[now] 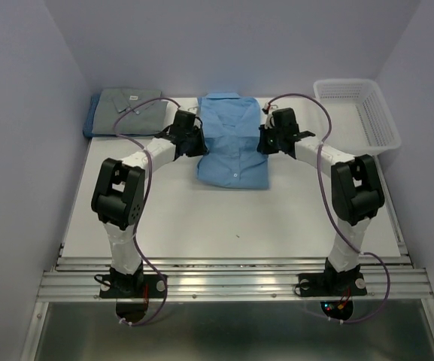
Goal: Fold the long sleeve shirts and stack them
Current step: Fold the shirt
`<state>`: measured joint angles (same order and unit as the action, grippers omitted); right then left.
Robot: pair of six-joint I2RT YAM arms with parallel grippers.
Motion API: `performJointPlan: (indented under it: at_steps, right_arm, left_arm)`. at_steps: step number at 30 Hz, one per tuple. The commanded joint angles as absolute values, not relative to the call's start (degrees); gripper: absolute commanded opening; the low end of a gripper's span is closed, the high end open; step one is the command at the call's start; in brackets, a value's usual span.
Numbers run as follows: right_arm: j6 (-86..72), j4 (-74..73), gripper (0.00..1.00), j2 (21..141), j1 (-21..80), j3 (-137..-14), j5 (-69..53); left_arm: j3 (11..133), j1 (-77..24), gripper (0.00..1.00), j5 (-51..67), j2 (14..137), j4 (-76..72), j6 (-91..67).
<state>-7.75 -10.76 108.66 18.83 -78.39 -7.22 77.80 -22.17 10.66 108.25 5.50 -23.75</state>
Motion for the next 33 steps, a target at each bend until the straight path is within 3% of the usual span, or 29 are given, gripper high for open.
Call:
performJointPlan:
  at_steps: [1,3,6,12,13,16,18,19,21,28,33]
  right_arm:
    - [-9.8,-13.0,0.04,112.8,19.0,-82.5,-2.6]
    - [-9.8,-13.2,0.08,114.7,19.0,-84.2,-2.1]
    - [-7.7,-11.6,0.14,117.1,19.0,-86.7,-4.0]
    - [-3.3,-11.1,0.41,119.5,19.0,-90.2,-5.9]
    - [-3.2,-11.2,0.5,118.9,19.0,-90.4,-6.1]
    - [-2.8,-12.8,0.67,116.2,19.0,-91.3,-7.0]
    - [-3.3,-13.3,0.76,112.8,19.0,-90.4,-7.9]
    - [-3.5,-13.3,0.88,111.5,19.0,-88.3,-8.8]
    - [-4.2,-13.0,1.0,107.3,19.0,-85.8,-10.6]
    - [-8.3,-7.6,1.0,97.6,19.0,-70.9,-21.0]
    - [-6.5,-8.2,1.0,100.2,20.4,-71.0,-26.7]
  left_arm:
    - [82.4,-22.1,0.12,6.9,112.3,8.7,-20.3]
    - [85.6,-22.1,0.21,6.6,115.6,11.4,-19.2]
    - [87.4,-22.1,0.21,6.5,117.3,11.9,-19.3]
    - [90.4,-22.1,0.61,4.6,118.1,13.9,-19.2]
    - [90.7,-22.0,0.72,4.1,117.4,14.1,-19.2]
    - [91.8,-22.1,0.79,2.9,115.4,15.5,-18.8]
    - [91.1,-22.0,0.88,2.9,113.7,15.5,-19.1]
    - [89.7,-22.0,0.93,2.8,111.5,15.1,-19.2]
    - [87.8,-22.0,0.99,2.4,107.9,14.8,-20.4]
    - [73.1,-22.1,0.99,0.7,95.0,11.3,-26.2]
    - [61.6,-22.1,0.99,3.7,87.5,7.6,-29.9]
